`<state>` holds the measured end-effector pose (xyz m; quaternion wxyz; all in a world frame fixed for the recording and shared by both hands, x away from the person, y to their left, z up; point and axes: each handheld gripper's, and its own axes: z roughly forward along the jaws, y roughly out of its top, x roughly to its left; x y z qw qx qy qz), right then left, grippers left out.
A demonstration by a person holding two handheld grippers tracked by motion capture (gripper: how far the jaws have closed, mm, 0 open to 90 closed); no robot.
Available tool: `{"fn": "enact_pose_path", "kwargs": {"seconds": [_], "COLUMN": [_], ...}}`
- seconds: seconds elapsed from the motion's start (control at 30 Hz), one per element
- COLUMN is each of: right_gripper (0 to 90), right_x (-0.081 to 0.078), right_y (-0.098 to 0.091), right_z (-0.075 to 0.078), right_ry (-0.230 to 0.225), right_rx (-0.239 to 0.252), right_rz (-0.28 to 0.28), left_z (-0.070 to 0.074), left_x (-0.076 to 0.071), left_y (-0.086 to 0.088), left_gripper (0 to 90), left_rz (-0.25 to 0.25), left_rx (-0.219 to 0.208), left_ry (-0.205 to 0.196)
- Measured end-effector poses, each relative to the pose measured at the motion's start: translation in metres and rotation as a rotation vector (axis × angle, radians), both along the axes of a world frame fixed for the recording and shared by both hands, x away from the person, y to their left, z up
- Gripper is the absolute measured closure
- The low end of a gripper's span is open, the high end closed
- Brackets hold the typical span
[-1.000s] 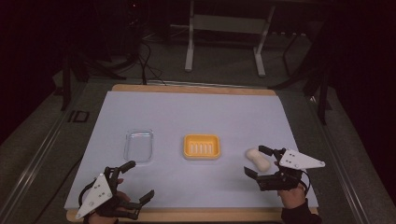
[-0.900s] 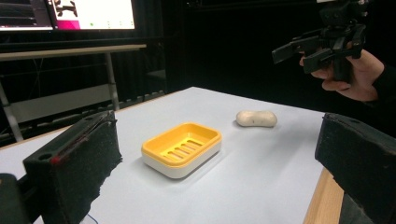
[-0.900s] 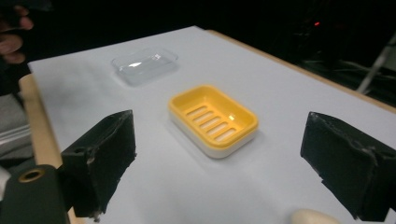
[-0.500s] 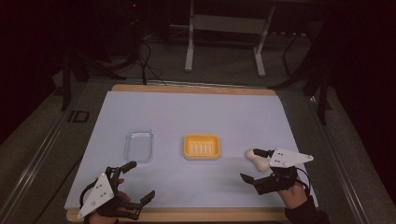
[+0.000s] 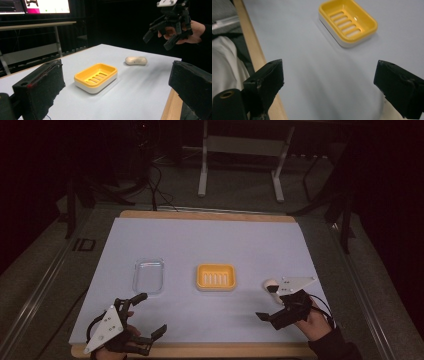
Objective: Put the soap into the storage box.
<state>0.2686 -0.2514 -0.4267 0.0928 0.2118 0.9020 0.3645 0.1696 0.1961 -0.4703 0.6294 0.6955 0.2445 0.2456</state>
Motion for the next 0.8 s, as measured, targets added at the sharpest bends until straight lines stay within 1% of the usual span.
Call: {"fn": "enact_pose_path", "kwargs": {"seconds": [0.07,0.1,0.17,0.2,0.23,0.3,0.33,0.37,0.4,0.5,0.53,0.6,0.63,0.67,0.73,0.77,0.8], "right_gripper": [9.0,9.0,9.0,9.0,9.0,9.0,9.0,9.0,9.0,9.0,9.0,9.0,9.0,9.1,9.1,9.1,9.1], "right_x": [0.0022,0.0028,0.0037,0.0040,0.0049,0.0060,0.0068,0.0068,0.0071,0.0077,0.0088,0.0088,0.0089,0.0097,0.0100,0.0100,0.0100], "right_y": [-0.0003,-0.0003,0.0000,-0.0002,-0.0001,0.0007,0.0010,0.0010,0.0019,0.0022,0.0025,0.0025,0.0029,0.0038,0.0047,0.0049,0.0049], "right_z": [-0.0015,-0.0019,-0.0022,-0.0021,-0.0023,-0.0034,-0.0040,-0.0040,-0.0047,-0.0048,-0.0053,-0.0053,-0.0058,-0.0072,-0.0079,-0.0078,-0.0078], "right_ry": [0.036,0.036,0.061,0.063,0.087,0.100,0.122,0.122,0.129,0.140,0.155,0.155,0.166,0.180,0.195,0.193,0.193], "right_rx": [-0.021,-0.038,-0.074,-0.090,-0.102,-0.143,-0.160,-0.160,-0.190,-0.201,-0.215,-0.215,-0.224,-0.255,-0.273,-0.285,-0.285], "right_rz": [0.003,-0.001,-0.002,-0.001,0.003,0.007,0.011,0.011,0.012,0.015,0.011,0.011,0.008,0.019,0.021,0.021,0.021], "left_z": [-0.0001,-0.0001,-0.0004,-0.0004,-0.0006,-0.0006,-0.0005,-0.0005,-0.0005,-0.0006,-0.0007,-0.0007,-0.0008,-0.0008,-0.0008,-0.0009,-0.0009], "left_x": [0.0003,0.0003,0.0002,0.0002,0.0004,0.0004,0.0005,0.0005,0.0004,0.0004,0.0003,0.0002,0.0003,0.0002,0.0004,0.0003,0.0003], "left_y": [-0.0004,-0.0004,-0.0011,-0.0011,-0.0014,-0.0016,-0.0016,-0.0016,-0.0016,-0.0018,-0.0022,-0.0022,-0.0023,-0.0025,-0.0024,-0.0027,-0.0027], "left_gripper": [0.2,0.2,0.2,0.2,0.2,0.2,0.2,0.2,0.2,0.2,0.2,0.2,0.2,0.2,0.2,0.2,0.2], "left_rz": [-0.003,-0.003,-0.005,-0.005,-0.005,-0.006,-0.006,-0.006,-0.006,-0.007,-0.008,-0.008,-0.008,-0.008,-0.009,-0.008,-0.008], "left_rx": [0.003,0.003,0.006,0.006,0.010,0.011,0.011,0.011,0.011,0.014,0.011,0.012,0.014,0.011,0.015,0.013,0.013], "left_ry": [0.002,0.002,0.002,0.002,0.003,0.003,0.003,0.003,0.003,0.001,0.002,0.002,0.002,0.002,0.002,0.003,0.003]}}
